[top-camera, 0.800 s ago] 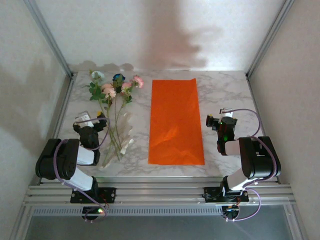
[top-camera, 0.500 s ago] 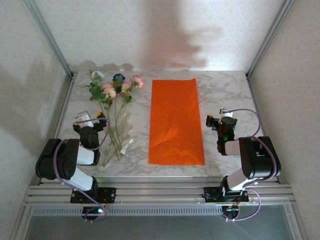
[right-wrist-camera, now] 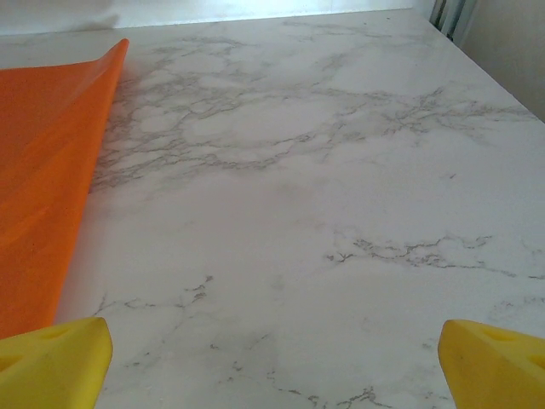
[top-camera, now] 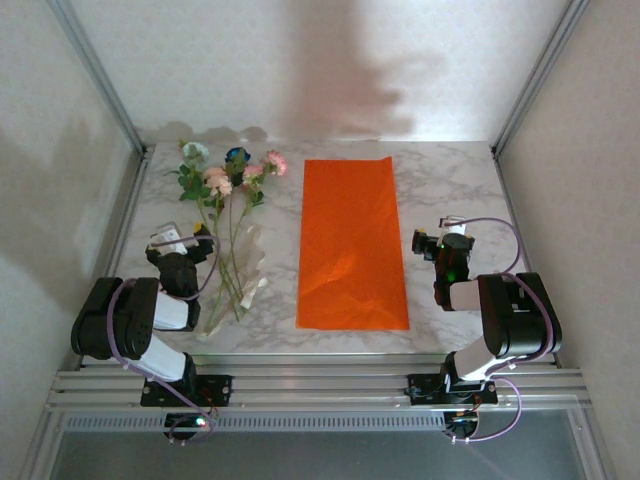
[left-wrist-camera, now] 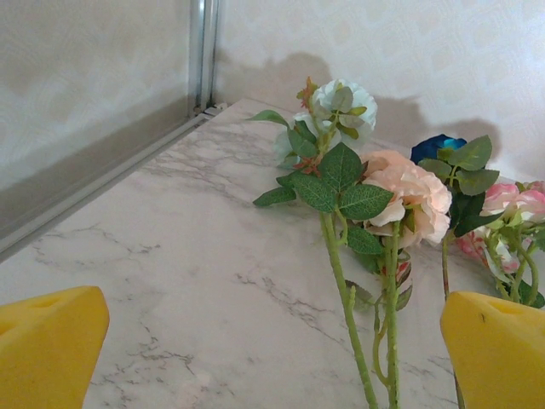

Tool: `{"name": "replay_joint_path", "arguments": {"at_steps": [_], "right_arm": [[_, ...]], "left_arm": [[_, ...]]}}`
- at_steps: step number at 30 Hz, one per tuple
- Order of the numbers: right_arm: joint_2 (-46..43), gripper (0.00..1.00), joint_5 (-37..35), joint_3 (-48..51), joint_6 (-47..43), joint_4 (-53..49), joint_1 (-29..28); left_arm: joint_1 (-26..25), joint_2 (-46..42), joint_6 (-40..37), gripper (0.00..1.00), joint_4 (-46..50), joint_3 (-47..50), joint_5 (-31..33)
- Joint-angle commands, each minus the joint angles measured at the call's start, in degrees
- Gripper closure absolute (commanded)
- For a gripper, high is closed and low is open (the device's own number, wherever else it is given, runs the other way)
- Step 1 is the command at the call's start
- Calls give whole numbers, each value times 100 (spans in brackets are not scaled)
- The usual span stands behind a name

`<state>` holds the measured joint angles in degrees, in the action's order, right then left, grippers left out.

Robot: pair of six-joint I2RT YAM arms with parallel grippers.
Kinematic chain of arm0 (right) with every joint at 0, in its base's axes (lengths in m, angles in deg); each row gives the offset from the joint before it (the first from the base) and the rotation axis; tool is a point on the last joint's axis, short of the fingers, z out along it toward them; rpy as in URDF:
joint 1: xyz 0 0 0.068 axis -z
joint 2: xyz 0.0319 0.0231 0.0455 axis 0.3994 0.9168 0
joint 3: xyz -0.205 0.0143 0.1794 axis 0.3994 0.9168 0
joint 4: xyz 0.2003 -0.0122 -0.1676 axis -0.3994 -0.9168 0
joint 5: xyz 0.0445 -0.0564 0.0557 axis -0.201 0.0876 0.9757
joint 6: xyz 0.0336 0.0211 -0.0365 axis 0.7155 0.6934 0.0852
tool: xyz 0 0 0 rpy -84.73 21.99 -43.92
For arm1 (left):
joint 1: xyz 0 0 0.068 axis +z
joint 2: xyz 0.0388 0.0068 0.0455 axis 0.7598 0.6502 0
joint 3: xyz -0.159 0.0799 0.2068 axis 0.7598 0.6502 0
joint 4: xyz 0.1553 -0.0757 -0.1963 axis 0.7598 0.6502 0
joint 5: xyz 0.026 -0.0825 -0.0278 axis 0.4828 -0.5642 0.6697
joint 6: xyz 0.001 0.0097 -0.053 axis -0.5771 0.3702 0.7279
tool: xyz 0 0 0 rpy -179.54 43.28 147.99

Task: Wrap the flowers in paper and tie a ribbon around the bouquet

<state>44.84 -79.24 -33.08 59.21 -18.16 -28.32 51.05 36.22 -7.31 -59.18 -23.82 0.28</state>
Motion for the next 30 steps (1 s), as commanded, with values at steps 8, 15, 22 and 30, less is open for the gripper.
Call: {"name": "replay_joint_path", "arguments": {"at_steps": [8,15,22,30], "right_arm": [[-2722,1,-1915,-2392,1024,-4024,-268],[-1814,2,352,-5409,3286,-7971,-233],[-850,25,-529,-5907,2712,-9597,-3168],[-90,45,606,-5142,3137,-9457,-3760]], "left_arm": [[-1059,-2664,137,0,2462,-1419,2880],[-425,-2276,4051,0,7522,-4554,-505],[-1674,-1974,4817,26,9326,-4643,-1829],[-3077,-2047,6328,64,8275,-2718,-3024]]}}
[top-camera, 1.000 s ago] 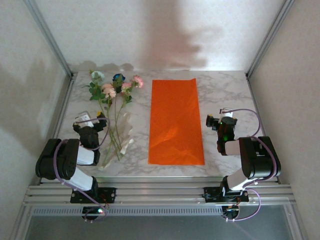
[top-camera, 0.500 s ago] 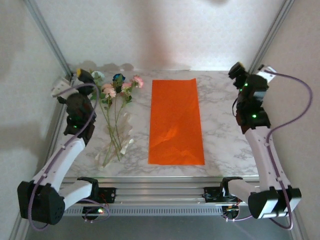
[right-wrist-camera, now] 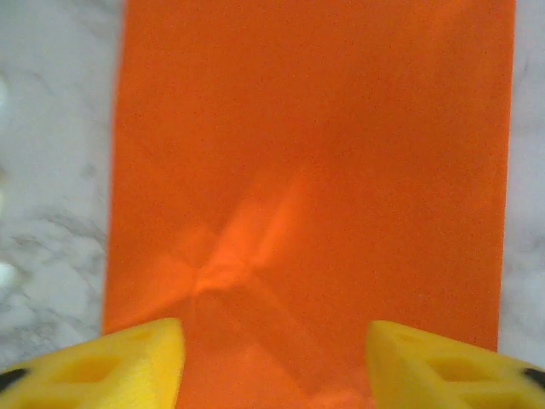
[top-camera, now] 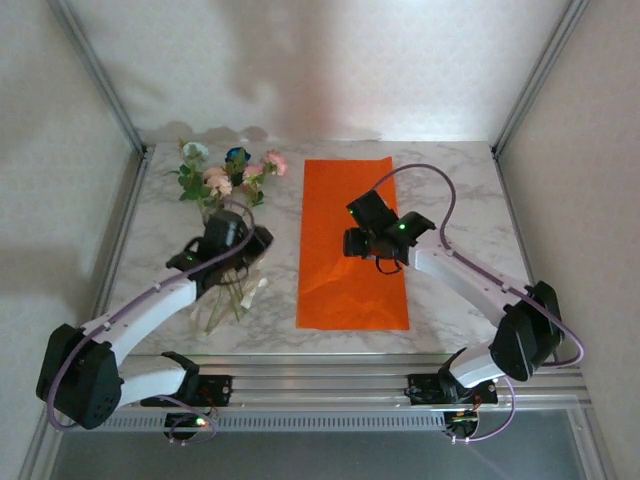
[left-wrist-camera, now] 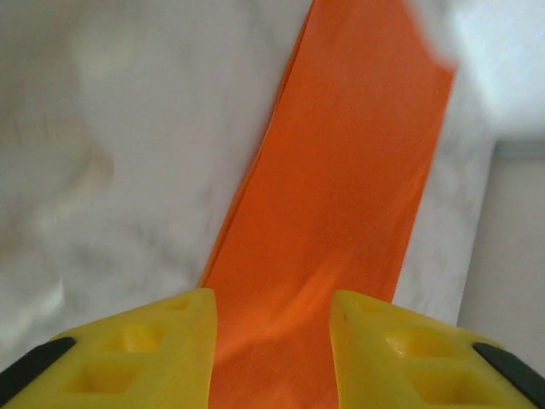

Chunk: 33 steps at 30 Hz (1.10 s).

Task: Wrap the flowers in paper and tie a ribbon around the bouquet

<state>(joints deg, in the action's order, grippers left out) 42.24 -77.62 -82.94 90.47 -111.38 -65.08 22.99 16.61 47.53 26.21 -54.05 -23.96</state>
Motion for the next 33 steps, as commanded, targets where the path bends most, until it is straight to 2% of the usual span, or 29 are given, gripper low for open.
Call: {"name": "replay_joint_path", "arguments": {"at_steps": [1,4,8,11,14,20,25,33], "right_arm": [[342,46,532,-186,-36,-155,-321],[577,51,558,41,-247,117,-1083],[595,51,806,497,-795,808,-1961],[835,42,920,531,-1258,955,-2436],[1232,37,670,349,-1537,749,-2826],[1869,38,53,81,-1383,441,-2965],[1976,46,-106,-45,-1367,468,-2977],[2198,56,-108,-143,-1357,466,-2976]], "left_arm": [[-321,-92,1133,67,-468,589,-728],[-325,-196,1813,77,-952,1352,-1062],[-278,-429,1963,80,-824,1773,-1165],[-78,-586,1745,82,-332,1826,-1125],[173,-859,1677,85,23,1827,-1040],[426,-1657,1741,85,882,1837,-518],[510,-2066,1855,85,1024,2000,-555],[526,-2073,1768,85,786,2036,-798]]}}
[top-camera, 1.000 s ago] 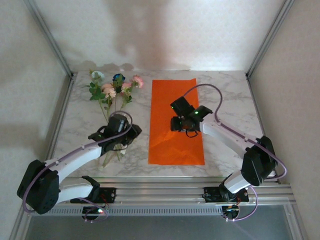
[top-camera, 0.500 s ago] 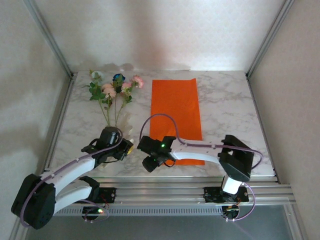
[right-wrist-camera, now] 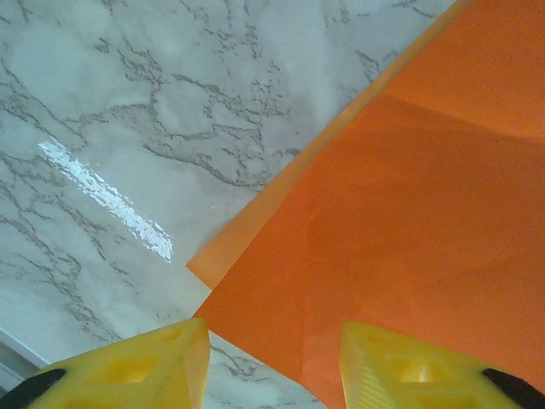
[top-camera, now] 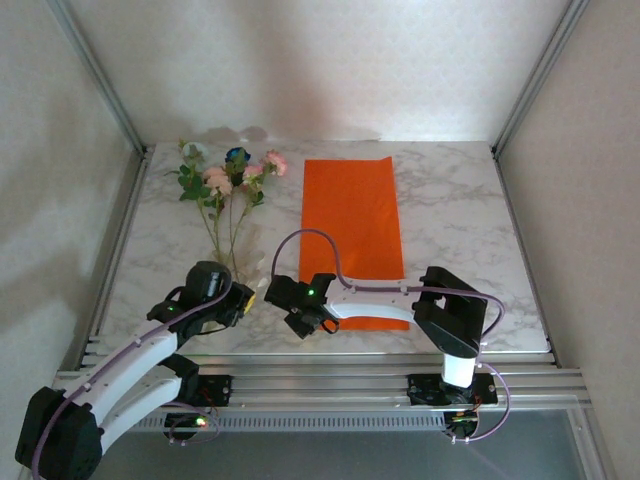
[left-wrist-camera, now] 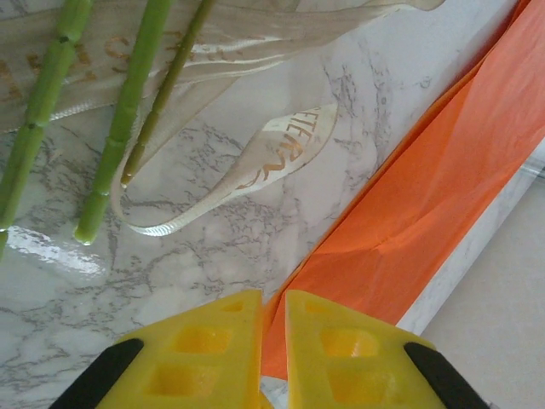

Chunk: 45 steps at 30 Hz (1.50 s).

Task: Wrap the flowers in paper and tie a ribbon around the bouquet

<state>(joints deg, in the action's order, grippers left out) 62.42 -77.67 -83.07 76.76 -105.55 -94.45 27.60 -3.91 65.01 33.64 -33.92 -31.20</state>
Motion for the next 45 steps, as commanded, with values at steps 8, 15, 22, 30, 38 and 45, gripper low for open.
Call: {"name": "replay_joint_path", "arguments": {"at_steps": [8,15,22,30,38,45], "right_arm": [[242,56,-37,-144,126,-91,-42],[294,75,-79,-150,197,-74,-43],[-69,100,50,43,406,49,153],[-620,100,1263,667,643,717,650],[-766,90,1261,894,715,802,681],[-787,42,1043,993,506,886,451]], "left_arm": [[84,110,-291,84,-249,66,-598],[84,431,-417,83,-884,321,-1456],[-126,1166,-379,84,-1511,368,-2097],[-904,2212,-142,92,-2030,-48,-1892],[-1340,2783,53,100,-1942,-454,-1387],[-1331,2373,557,100,-2145,107,-1010]]}}
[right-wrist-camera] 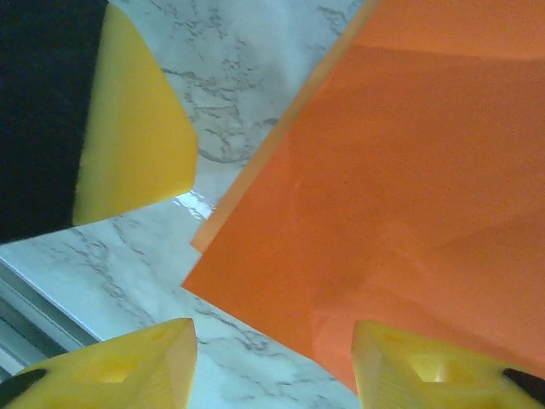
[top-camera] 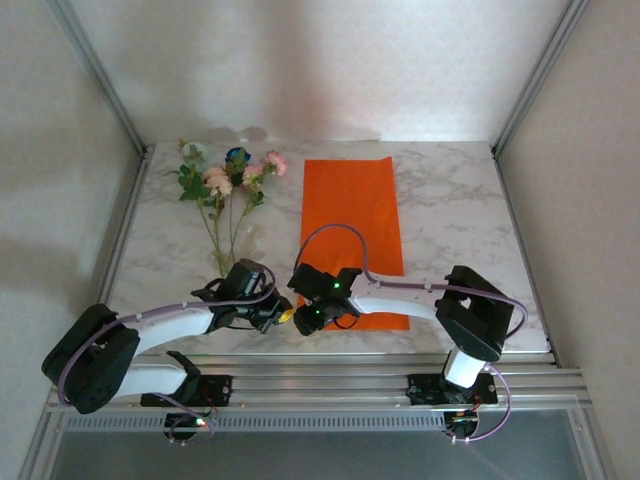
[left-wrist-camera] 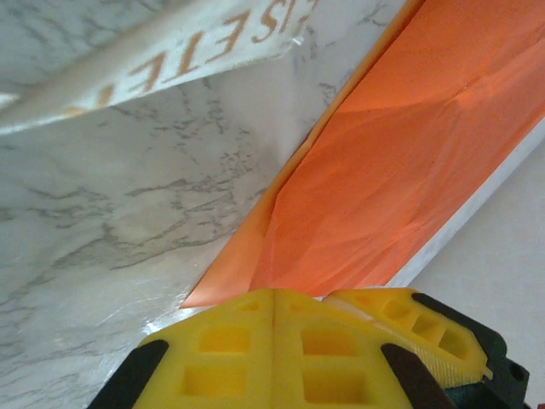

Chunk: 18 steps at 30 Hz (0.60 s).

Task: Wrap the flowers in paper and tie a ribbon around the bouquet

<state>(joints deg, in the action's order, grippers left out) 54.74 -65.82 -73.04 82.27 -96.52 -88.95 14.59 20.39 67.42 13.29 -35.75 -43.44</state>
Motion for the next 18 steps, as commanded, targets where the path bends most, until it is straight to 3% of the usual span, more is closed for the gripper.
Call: {"name": "replay_joint_path", "arguments": {"at_steps": [1,6,13,18], "right_arm": [[48,40,-230,-53,-16,-70,-95],[439,33,-699,-363,26,-379,-128],[814,33,-705,-486,131,-366,-129],[906,54,-533,-422,260,-290,-83]], "left_arm": [[-33,-36,385,100,-242,371,166],[-31,-119,425,100,-171,441,325],[-31,-153,441,100,-188,464,355],[-31,-139,413,100,-185,431,347]]}}
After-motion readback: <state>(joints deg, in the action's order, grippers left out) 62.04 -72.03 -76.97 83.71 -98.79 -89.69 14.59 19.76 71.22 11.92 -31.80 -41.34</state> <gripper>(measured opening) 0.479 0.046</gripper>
